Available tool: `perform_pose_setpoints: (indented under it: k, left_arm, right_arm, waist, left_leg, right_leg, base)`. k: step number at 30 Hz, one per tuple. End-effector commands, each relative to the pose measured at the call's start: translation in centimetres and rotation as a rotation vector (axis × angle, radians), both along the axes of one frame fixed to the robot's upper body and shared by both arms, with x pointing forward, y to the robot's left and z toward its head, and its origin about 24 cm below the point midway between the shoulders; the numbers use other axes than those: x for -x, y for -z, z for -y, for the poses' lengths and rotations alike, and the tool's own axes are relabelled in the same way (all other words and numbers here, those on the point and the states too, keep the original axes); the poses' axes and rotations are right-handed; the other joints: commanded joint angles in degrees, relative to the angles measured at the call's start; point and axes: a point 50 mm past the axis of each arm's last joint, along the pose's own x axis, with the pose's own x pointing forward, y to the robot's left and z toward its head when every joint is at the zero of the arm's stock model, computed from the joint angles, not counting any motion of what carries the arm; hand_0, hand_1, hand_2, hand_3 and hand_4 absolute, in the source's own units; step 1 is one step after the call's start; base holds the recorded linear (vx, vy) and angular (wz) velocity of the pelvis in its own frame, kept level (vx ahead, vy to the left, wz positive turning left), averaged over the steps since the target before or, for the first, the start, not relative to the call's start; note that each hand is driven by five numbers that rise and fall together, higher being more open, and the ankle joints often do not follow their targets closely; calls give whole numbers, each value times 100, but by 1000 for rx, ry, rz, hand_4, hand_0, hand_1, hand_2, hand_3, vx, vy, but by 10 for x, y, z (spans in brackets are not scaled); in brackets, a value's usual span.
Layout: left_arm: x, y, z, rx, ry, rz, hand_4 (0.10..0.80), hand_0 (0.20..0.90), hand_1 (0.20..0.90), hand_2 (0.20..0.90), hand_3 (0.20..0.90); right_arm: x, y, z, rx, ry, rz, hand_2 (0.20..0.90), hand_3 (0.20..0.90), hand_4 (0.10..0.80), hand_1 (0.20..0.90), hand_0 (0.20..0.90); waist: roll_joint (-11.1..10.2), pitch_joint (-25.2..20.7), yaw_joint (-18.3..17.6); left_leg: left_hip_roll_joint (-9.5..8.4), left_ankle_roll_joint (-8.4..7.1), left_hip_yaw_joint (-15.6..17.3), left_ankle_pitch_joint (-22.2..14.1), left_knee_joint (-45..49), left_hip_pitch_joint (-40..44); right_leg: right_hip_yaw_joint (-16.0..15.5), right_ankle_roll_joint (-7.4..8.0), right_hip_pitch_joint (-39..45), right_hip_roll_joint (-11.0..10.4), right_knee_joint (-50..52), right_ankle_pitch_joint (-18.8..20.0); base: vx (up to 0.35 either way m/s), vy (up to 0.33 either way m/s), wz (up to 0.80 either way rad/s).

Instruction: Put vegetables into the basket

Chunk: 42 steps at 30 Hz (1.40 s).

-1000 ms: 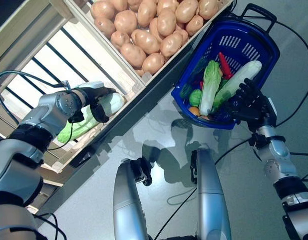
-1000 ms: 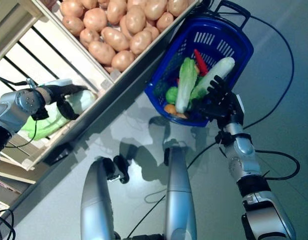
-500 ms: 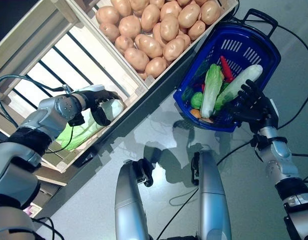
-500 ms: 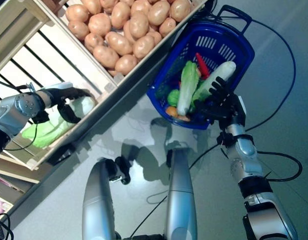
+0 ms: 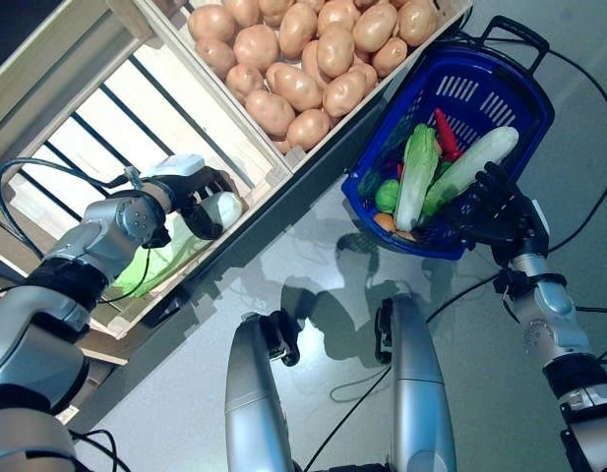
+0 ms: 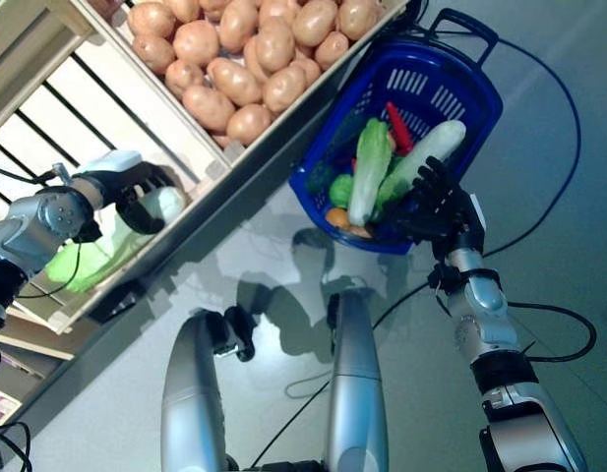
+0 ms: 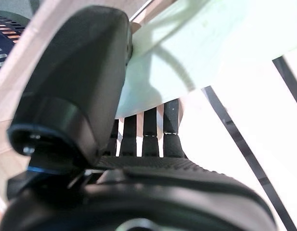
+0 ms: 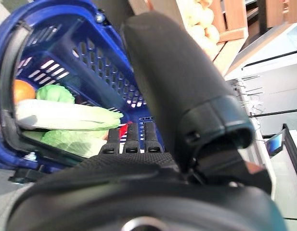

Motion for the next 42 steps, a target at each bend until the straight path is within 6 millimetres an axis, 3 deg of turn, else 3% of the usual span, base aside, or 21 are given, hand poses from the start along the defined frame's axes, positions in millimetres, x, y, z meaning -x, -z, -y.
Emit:
perform_pose_setpoints:
  k: [1,6,11,17,23,25,31,37,42]
  left_arm:
    - [4,-43,-16,23,-42,185,400,300,300,300,300]
    - [10,-42,-30,-34,-75,240,400,300,300,300,300]
    - [17,-36,-44,6,-146,287,400,300,300,300,300]
    - [30,-5,-61,301,-203,388,400,300,300,300,300]
    - [48,34,-61,566,-205,443,400,300,300,300,300]
    - [51,46,-58,678,-200,415,400,300,300,300,300]
    - [62,70,-39,966,-115,398,400,300,300,300,300]
    - [63,76,-11,1070,-6,403,400,300,300,300,300]
    - [63,73,16,1154,96,421,400,300,300,300,300]
  right_arm:
    - [-1,-60,-1,-53,-27,313,900,900,800,900,900]
    - [-2,-56,-7,-55,-48,293,900,900,800,900,900]
    - [3,-49,-10,-41,-55,290,900,900,800,900,900]
    - [7,-33,-15,-24,-58,253,900,900,800,900,900]
    - [16,-7,-26,81,-226,106,900,900,800,900,900]
    - [17,3,-27,66,-257,38,900,900,800,900,900]
    - [22,24,-28,-68,-330,-98,900,900,800,900,900]
    - [19,14,-41,-202,-422,-73,900,900,800,900,900]
    - [20,12,-58,-328,-513,-71,900,900,800,900,900]
  waist:
    - [-89,-13,-71]
    - [-173,-17,-53]
    - [-242,-380,-10]
    - [-287,-907,114]
    - [-331,-1593,243]
    - [-353,-1823,283]
    - [-391,-2321,343]
    - [-402,-2612,341]
    - [-424,-2779,337]
  left_leg:
    - [-82,454,302,-307,-390,630]
    - [-113,416,309,-227,-836,1408]
    - [-158,412,334,-116,-1377,2030]
    - [-322,374,300,122,-2276,2890]
    - [-546,189,392,701,-3864,4028]
    - [-577,194,444,934,-4315,4300]
    - [-749,163,511,1364,-5667,5201]
    - [-863,107,512,1780,-6663,5654]
    - [-907,122,538,1964,-7274,5917]
  right_leg:
    - [-318,-195,667,-111,-981,853]
    - [-392,-167,1455,-81,-1396,915]
    - [-483,-172,2073,-95,-1852,968]
    - [-570,-213,2966,23,-2631,1049]
    - [-624,-241,4155,410,-4197,1329]
    - [-666,-257,4457,514,-4753,1540]
    - [-646,-104,5306,693,-6157,2031]
    - [-603,69,5666,745,-7095,2577]
    - [-619,127,5834,834,-7514,2777]
  base:
    - [0,0,0]
    - [45,-5,-1]
    - [106,-19,2]
    - [119,-11,1]
    - [144,-28,2]
    - [79,-21,8]
    - [110,23,-2]
    - [43,57,-2]
    - [30,53,-9]
